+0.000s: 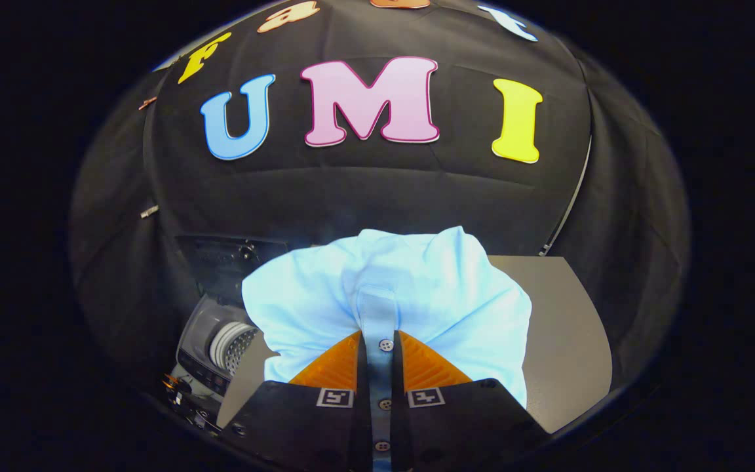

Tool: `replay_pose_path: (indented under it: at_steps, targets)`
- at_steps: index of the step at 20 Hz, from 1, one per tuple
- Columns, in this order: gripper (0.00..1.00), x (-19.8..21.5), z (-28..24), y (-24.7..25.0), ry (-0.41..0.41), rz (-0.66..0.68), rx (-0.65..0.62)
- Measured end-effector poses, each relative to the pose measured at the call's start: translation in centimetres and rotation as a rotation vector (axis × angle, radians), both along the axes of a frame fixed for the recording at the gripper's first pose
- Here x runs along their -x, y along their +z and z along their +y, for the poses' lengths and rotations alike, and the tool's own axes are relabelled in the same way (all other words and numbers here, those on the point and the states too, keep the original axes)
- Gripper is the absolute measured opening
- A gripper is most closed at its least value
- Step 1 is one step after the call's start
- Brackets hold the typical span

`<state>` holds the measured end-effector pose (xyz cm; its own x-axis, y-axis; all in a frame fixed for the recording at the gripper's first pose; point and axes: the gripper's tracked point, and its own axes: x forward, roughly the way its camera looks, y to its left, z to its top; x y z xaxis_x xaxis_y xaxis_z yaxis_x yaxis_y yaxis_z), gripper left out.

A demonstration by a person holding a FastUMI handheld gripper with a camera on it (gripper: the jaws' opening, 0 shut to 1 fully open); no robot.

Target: Put the clothes into the washing machine and then close the washing machine lid.

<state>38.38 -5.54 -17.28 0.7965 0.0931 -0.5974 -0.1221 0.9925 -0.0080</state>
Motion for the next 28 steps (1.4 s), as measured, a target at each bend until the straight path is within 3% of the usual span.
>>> replay_pose_path:
  at_steps: [6, 16, 22, 28]
  targets:
    - [0.15, 0.4, 2.1, 7.2, -0.007, -0.109, -0.136]
    - [0.15, 2.2, 13.4, 14.5, 0.142, -0.184, -0.19]
    - [0.15, 3.3, 23.0, 13.5, 0.242, -0.154, -0.2]
    - [0.15, 2.4, 30.1, 8.9, 0.269, -0.113, -0.176]
